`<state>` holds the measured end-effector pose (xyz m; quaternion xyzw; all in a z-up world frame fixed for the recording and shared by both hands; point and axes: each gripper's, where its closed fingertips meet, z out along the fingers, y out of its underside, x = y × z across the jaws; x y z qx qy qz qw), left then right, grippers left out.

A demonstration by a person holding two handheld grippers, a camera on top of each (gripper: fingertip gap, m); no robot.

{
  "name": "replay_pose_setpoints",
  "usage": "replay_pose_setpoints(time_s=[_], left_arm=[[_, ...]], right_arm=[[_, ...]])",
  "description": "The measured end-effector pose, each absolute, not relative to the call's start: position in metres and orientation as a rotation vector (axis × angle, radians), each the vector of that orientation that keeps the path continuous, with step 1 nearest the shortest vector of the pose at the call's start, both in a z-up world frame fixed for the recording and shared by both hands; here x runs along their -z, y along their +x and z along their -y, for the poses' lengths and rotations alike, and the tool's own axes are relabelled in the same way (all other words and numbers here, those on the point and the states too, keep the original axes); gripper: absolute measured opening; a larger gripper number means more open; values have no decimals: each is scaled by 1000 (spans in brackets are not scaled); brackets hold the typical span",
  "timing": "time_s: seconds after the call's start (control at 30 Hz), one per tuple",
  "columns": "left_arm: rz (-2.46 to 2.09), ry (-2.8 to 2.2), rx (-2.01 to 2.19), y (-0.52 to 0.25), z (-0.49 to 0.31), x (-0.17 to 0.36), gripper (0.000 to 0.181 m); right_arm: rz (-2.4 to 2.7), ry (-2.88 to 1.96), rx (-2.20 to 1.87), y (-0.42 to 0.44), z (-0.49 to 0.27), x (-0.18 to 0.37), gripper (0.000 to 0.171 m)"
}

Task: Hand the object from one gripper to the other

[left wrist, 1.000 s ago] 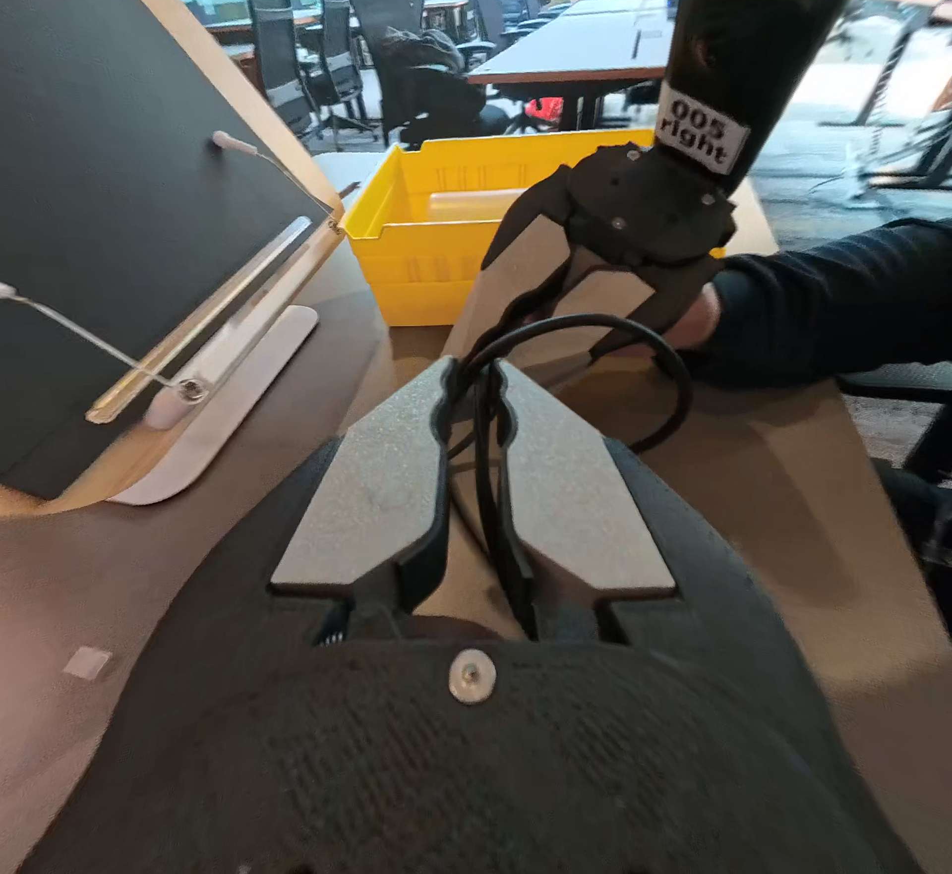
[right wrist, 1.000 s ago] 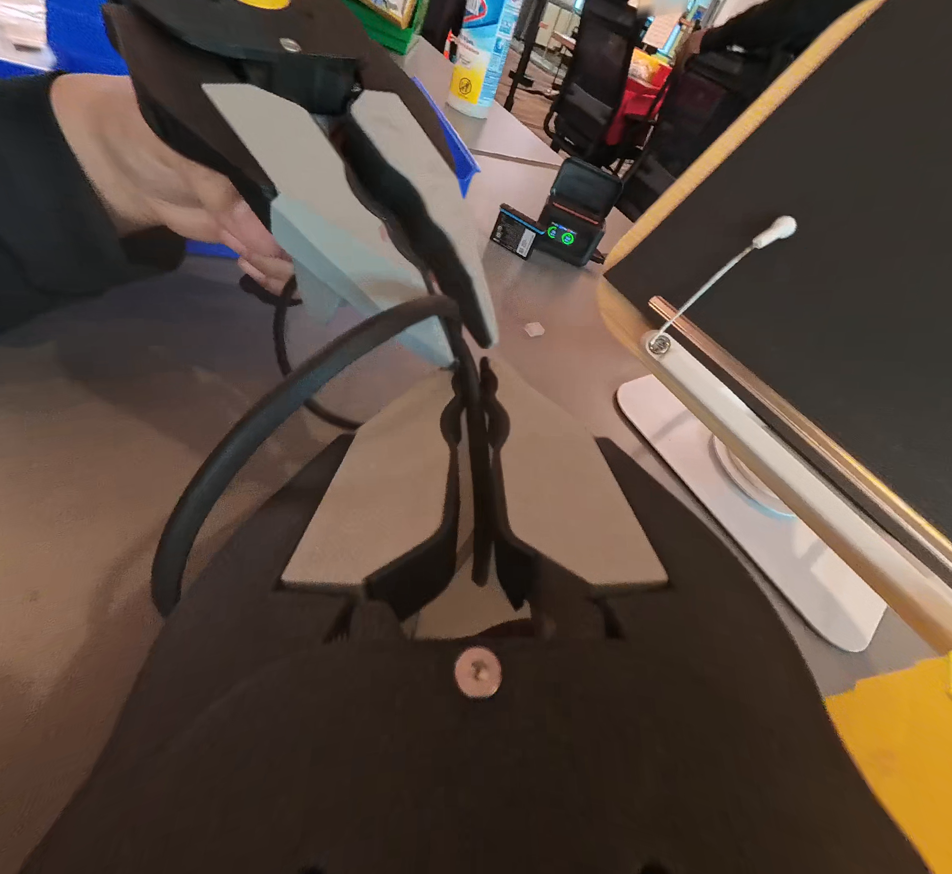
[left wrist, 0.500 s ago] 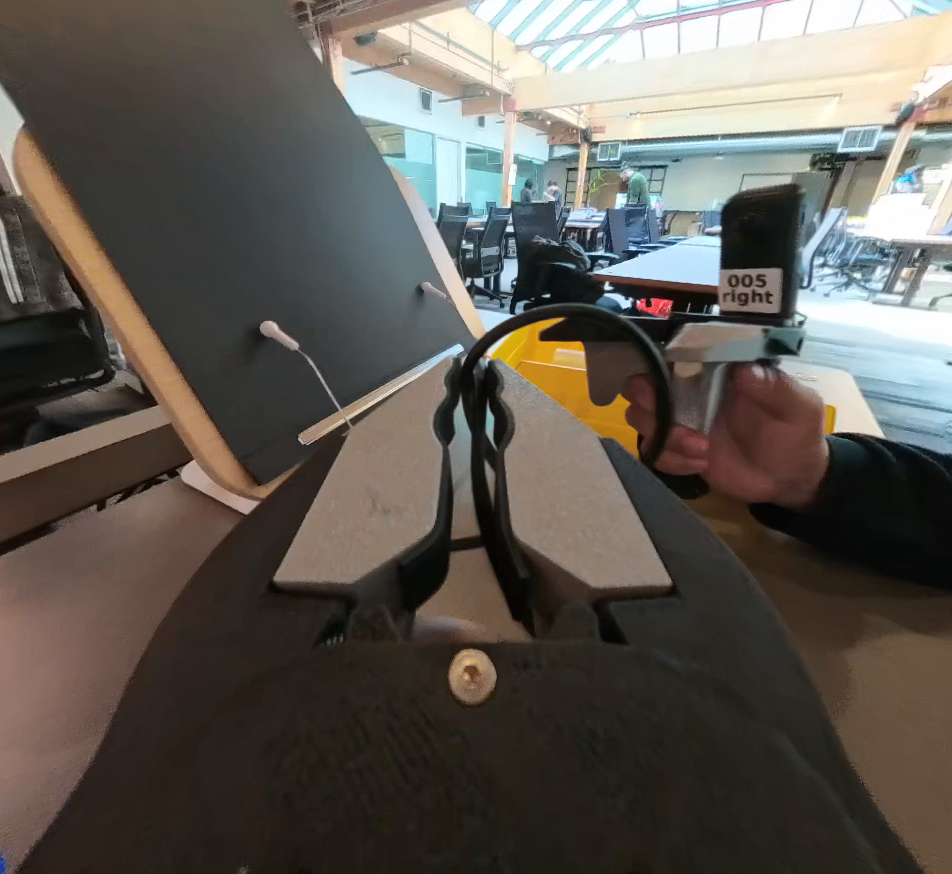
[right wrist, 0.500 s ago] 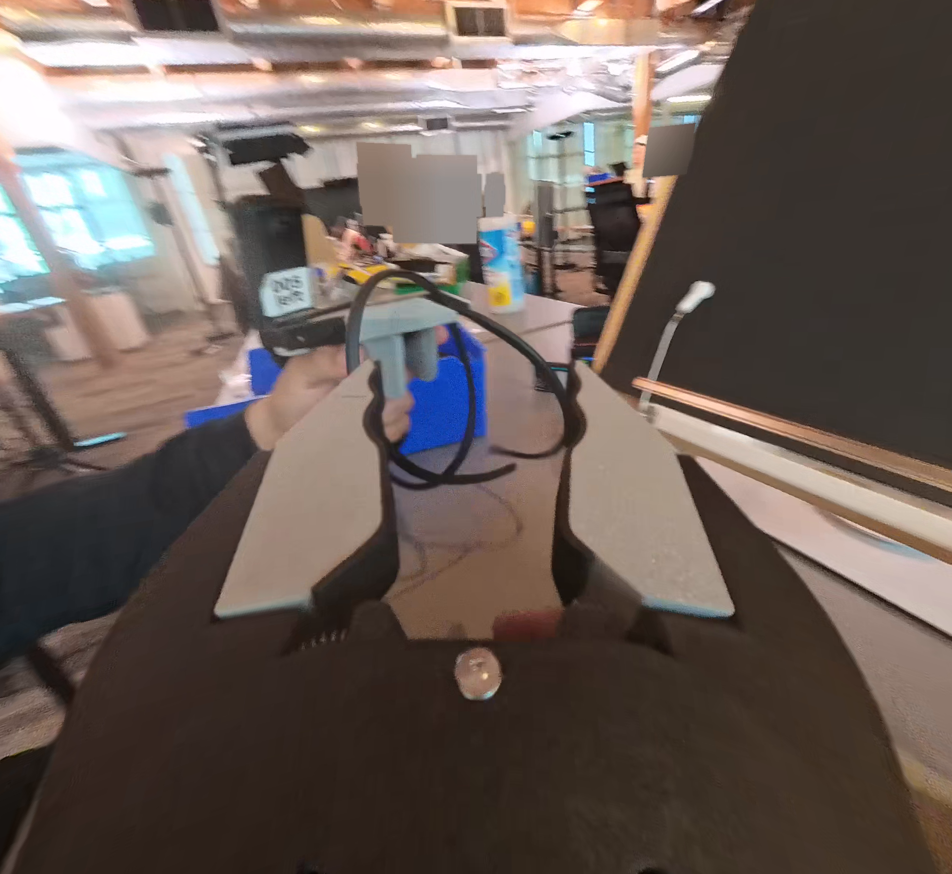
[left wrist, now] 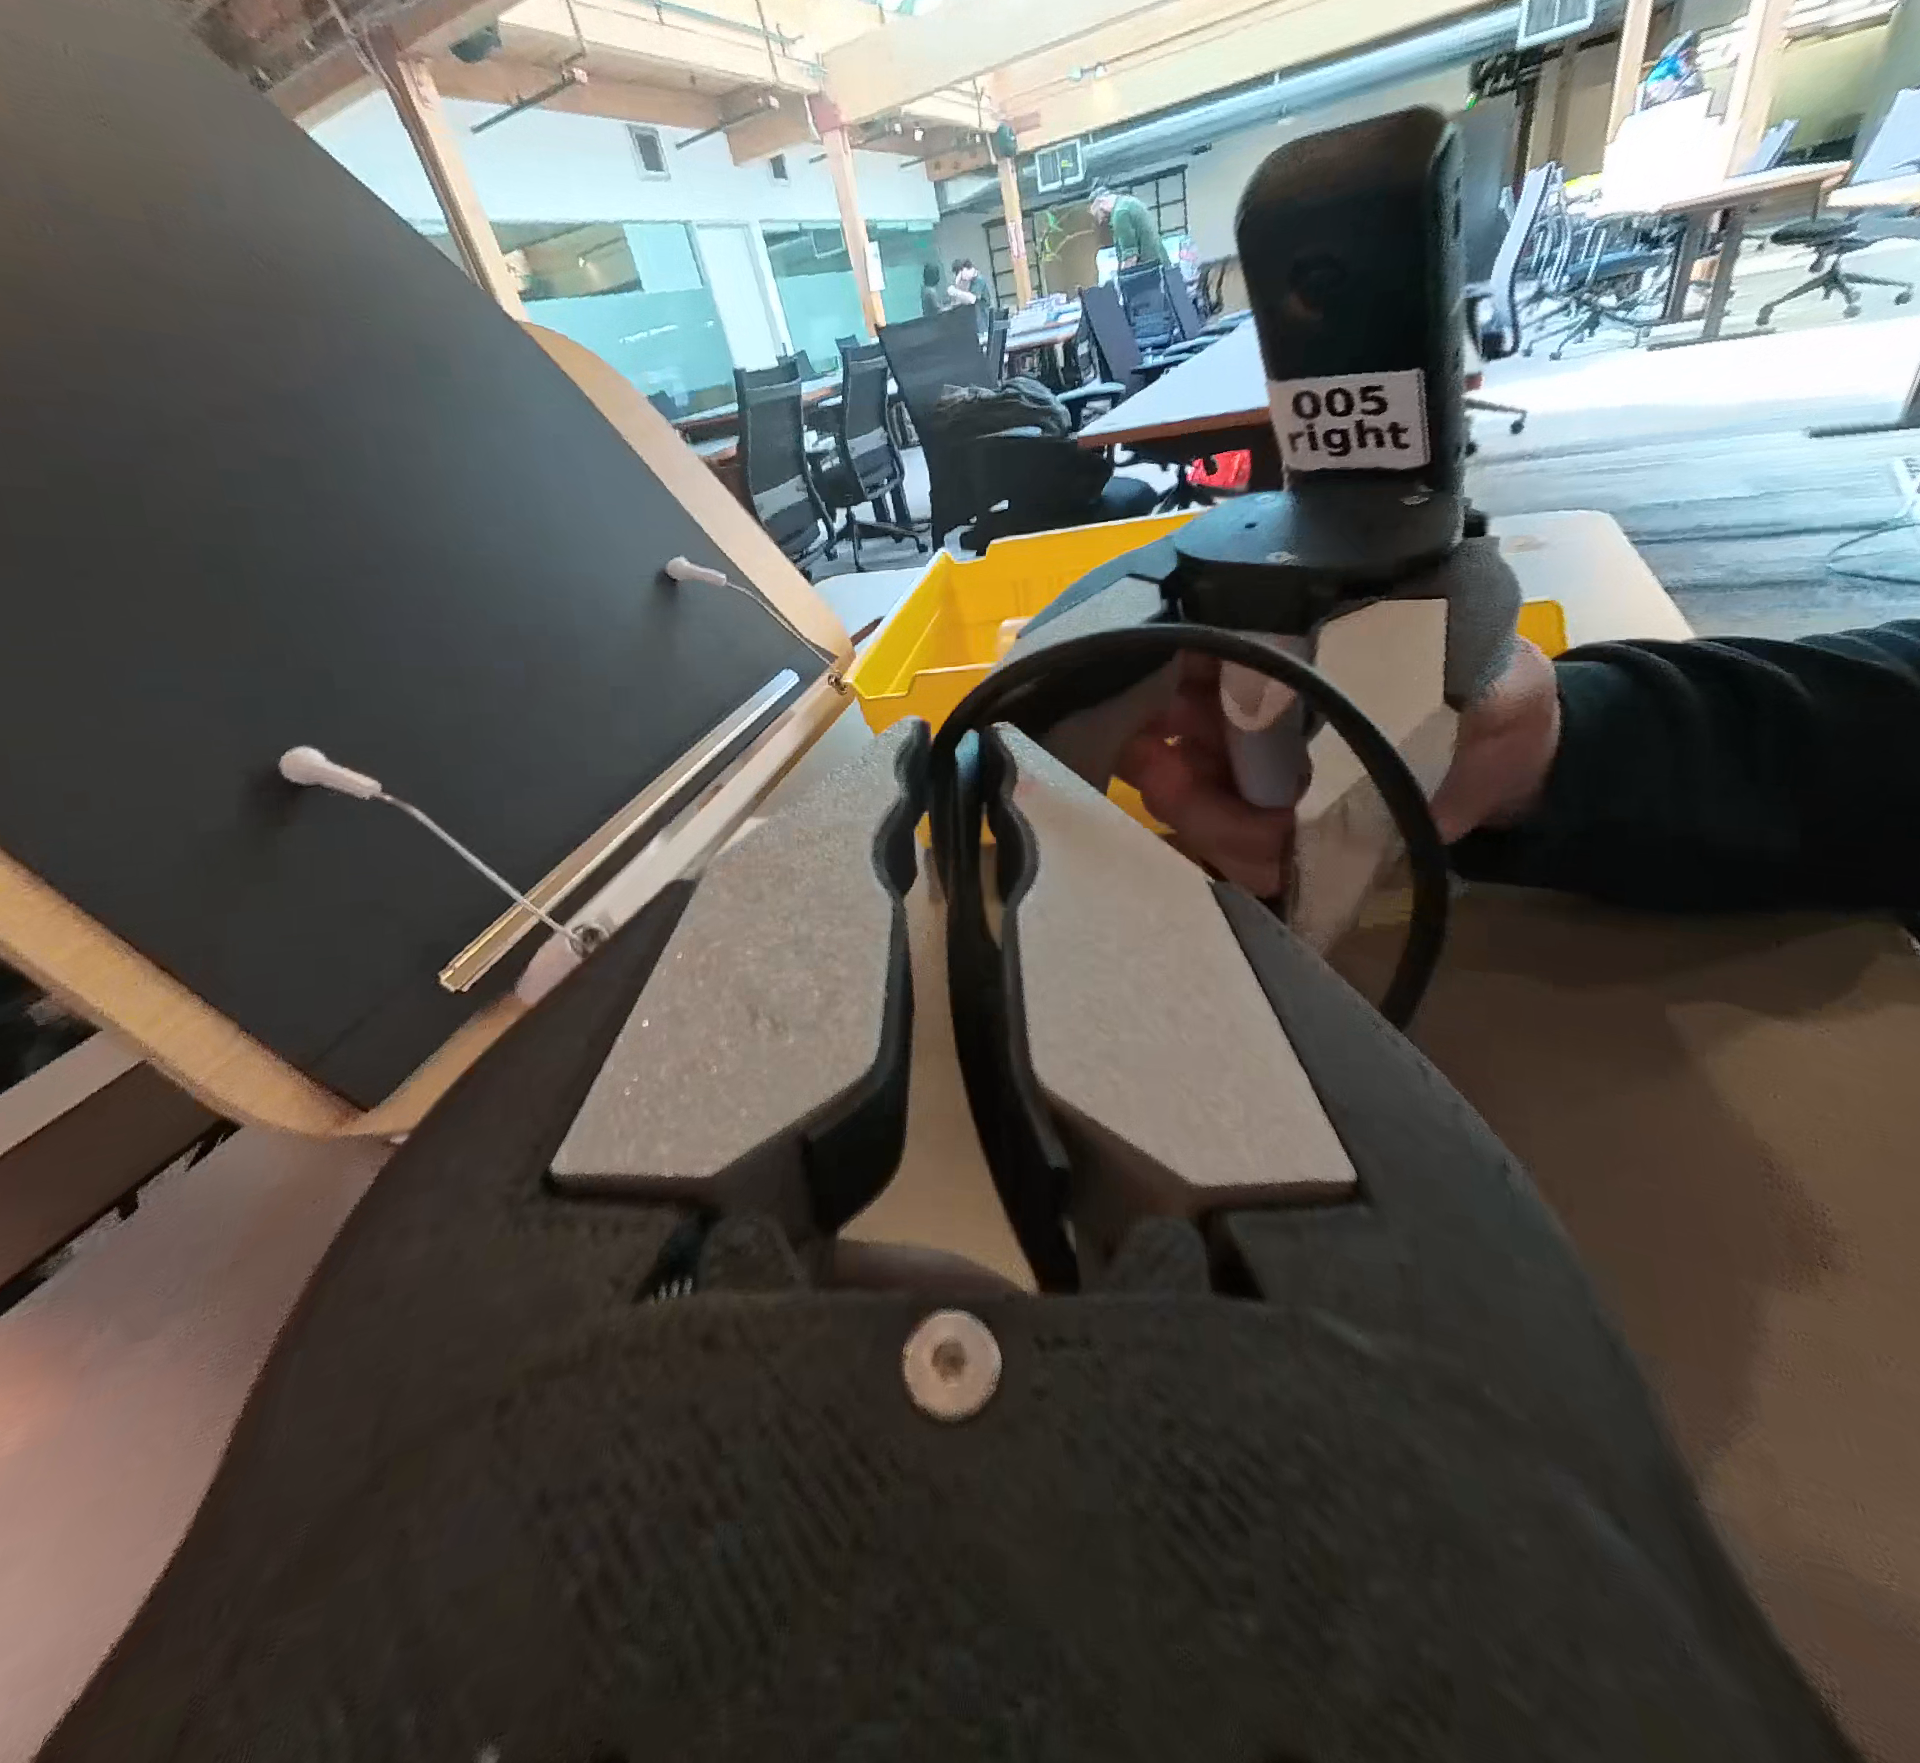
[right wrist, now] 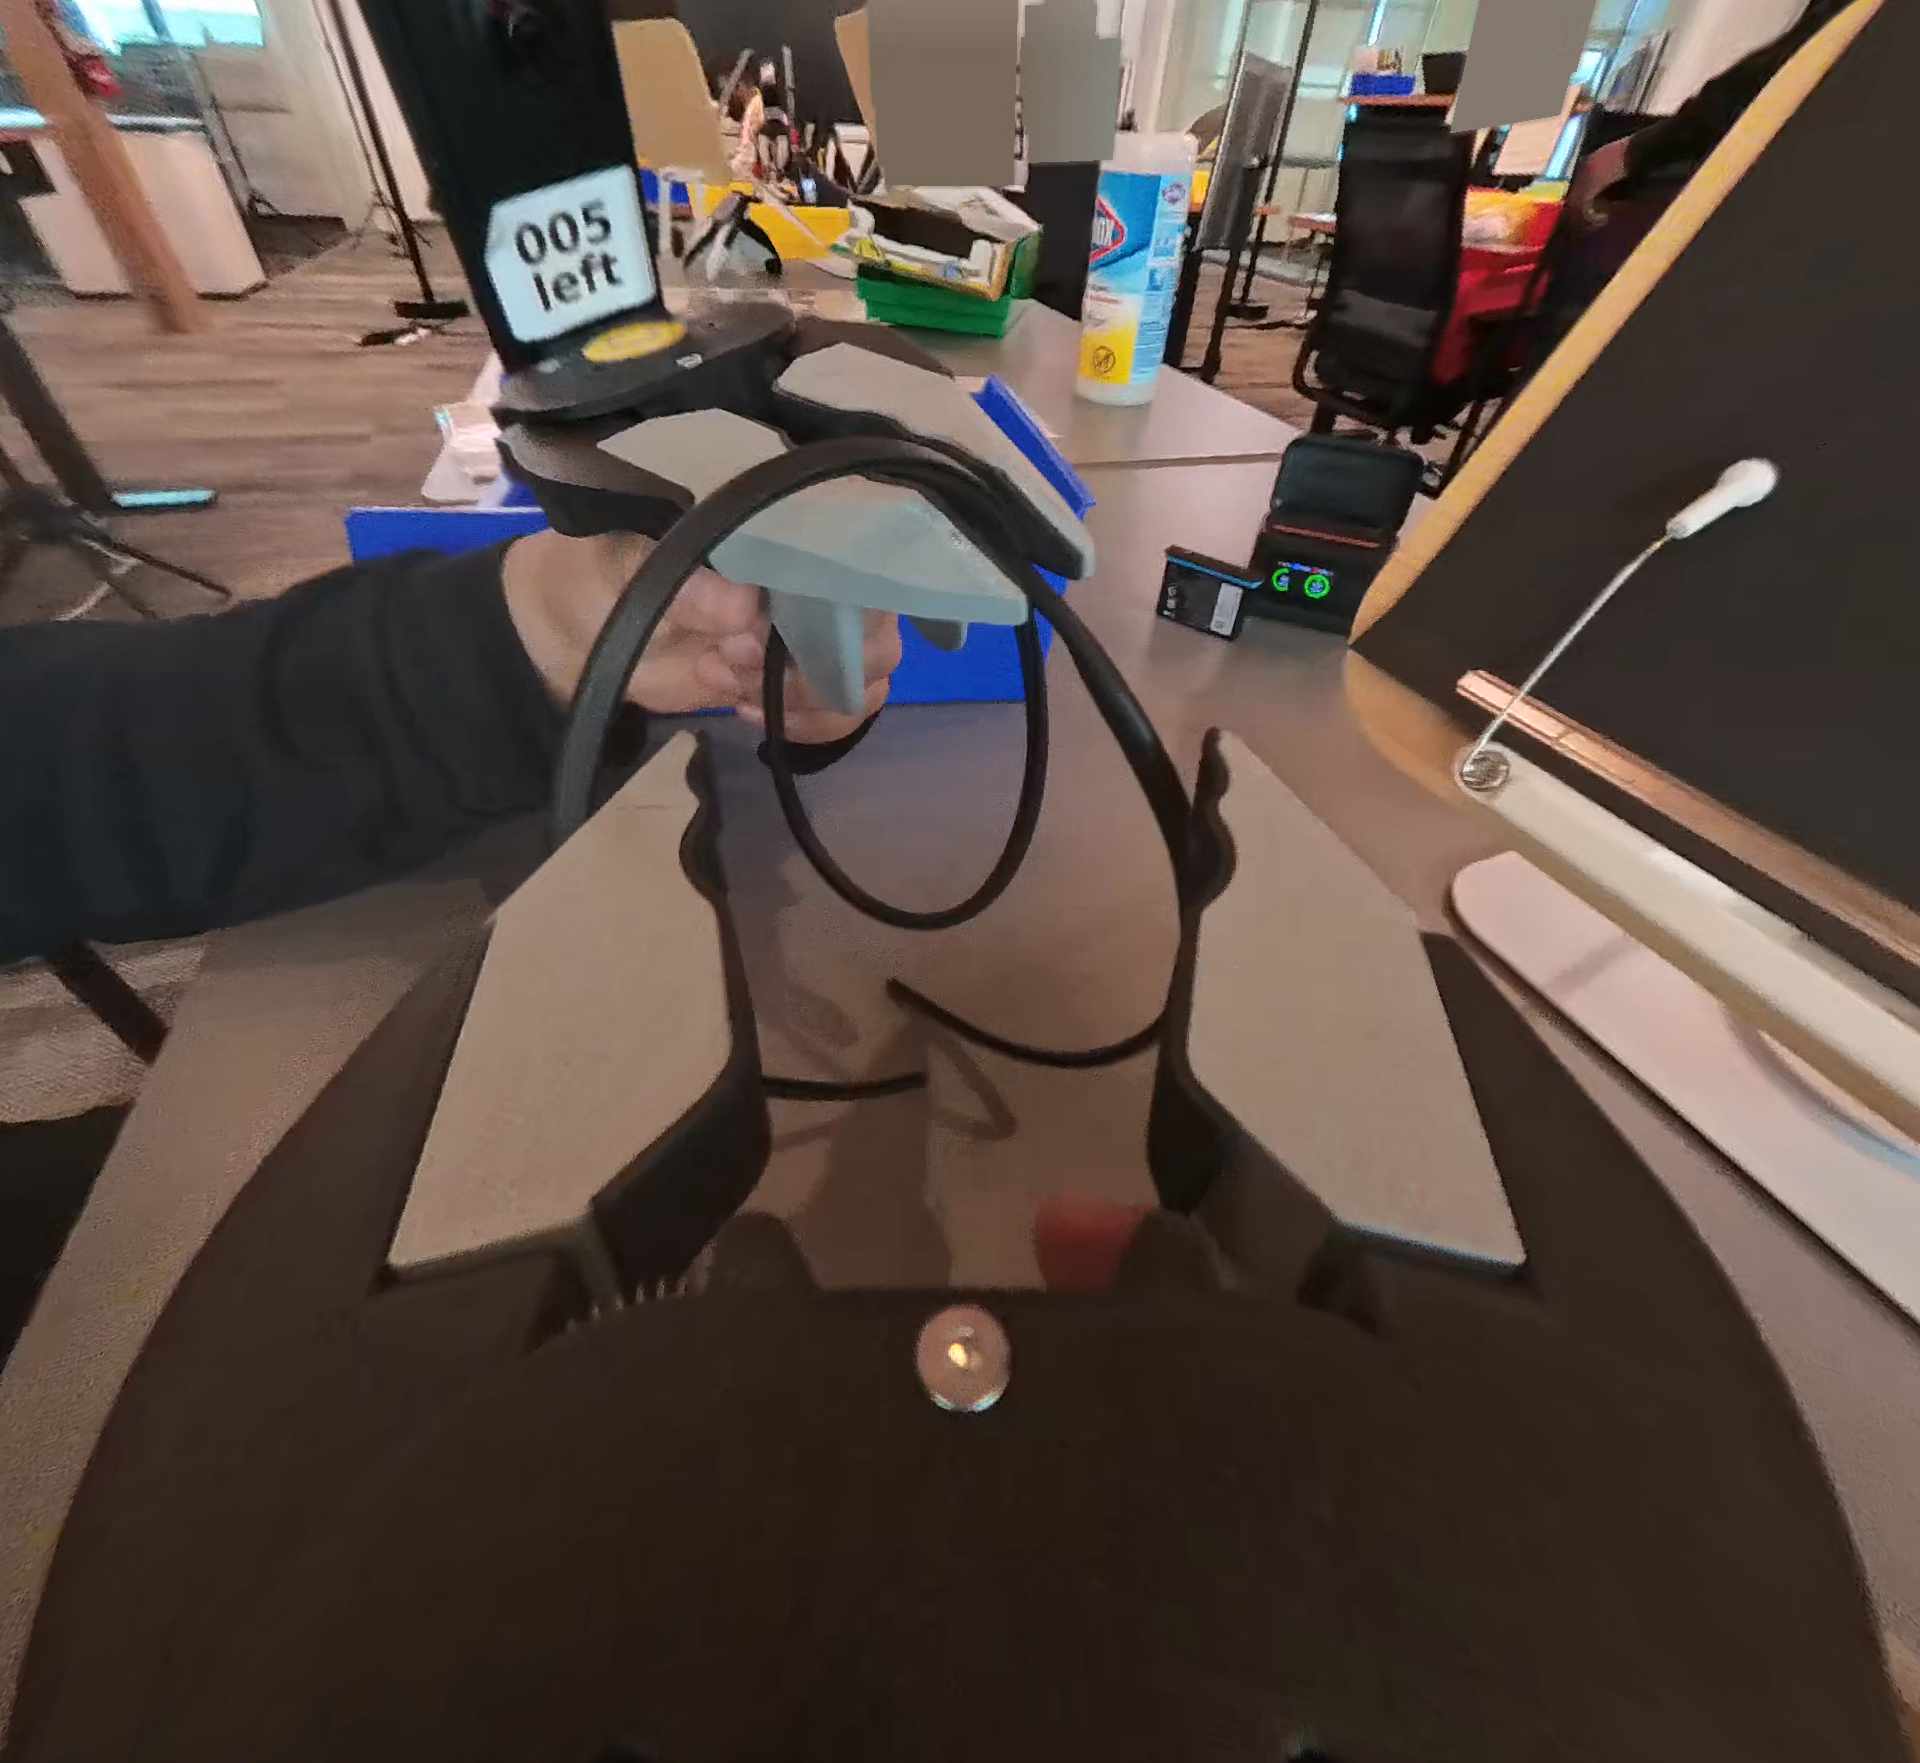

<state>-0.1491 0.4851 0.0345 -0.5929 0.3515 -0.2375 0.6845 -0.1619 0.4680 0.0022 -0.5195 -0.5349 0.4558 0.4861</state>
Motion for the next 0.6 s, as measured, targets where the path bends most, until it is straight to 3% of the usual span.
replay_pose_setpoints(time_s=[0.27, 0.4, 0.6], left_arm=[[-662, -1321, 531, -173, -496, -44, 7], [-669, -1277, 573, -167, -489, -50, 7], [-751, -1289, 564, -144, -483, -43, 6]], right_arm=[[1202, -1097, -1313, -136, -457, -45, 91], [1272, -1168, -1365, -148, -448, -30, 109], [1284, -1315, -1093, -170, -467, 6, 117]])
